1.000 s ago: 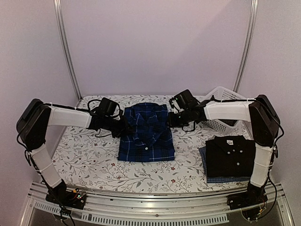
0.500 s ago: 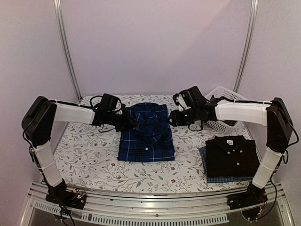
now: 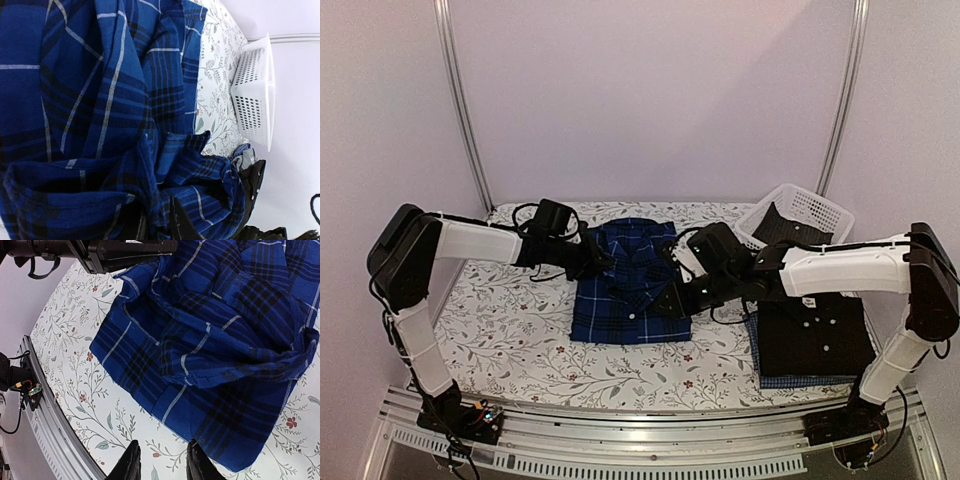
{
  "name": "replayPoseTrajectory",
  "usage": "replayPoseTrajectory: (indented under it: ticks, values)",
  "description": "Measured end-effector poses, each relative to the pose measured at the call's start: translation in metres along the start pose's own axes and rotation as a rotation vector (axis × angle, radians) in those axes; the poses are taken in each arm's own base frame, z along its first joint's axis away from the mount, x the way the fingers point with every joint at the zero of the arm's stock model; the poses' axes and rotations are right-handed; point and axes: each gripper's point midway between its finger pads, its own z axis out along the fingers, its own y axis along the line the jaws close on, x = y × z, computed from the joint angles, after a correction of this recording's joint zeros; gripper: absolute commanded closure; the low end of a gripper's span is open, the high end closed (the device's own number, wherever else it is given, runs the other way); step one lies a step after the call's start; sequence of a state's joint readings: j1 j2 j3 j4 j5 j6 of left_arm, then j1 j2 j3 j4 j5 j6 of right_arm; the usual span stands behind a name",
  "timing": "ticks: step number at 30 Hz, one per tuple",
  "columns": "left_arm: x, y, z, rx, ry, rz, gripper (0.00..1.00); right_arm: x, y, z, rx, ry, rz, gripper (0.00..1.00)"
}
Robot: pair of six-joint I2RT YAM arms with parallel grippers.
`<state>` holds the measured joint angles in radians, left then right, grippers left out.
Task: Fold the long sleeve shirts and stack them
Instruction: Fold the rectangle-folded shirt at the center of the board.
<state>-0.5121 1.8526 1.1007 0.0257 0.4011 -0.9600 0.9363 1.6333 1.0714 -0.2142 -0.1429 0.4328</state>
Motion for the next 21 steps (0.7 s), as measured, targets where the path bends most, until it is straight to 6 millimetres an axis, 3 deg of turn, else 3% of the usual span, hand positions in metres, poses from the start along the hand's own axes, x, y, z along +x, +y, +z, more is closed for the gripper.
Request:
replayPoseTrajectory:
  ticks: [6,12,16,21]
  values:
    - [0.0,0.0,0.0,0.002,0.002,0.003,0.84,-0.006,-0.002,0.037,0.014,0.027,0.021,0.7]
    - [0.001,-0.001,0.0,0.004,0.005,0.007,0.84,-0.003,-0.017,0.075,0.052,0.076,0.04,0.62]
    - [0.001,-0.001,0.0,0.004,0.005,0.011,0.84,-0.031,-0.028,0.089,0.072,0.043,0.065,0.54]
    - [0.001,-0.001,0.0,0.004,0.005,0.017,0.79,-0.086,-0.048,0.094,0.106,-0.052,0.088,0.45]
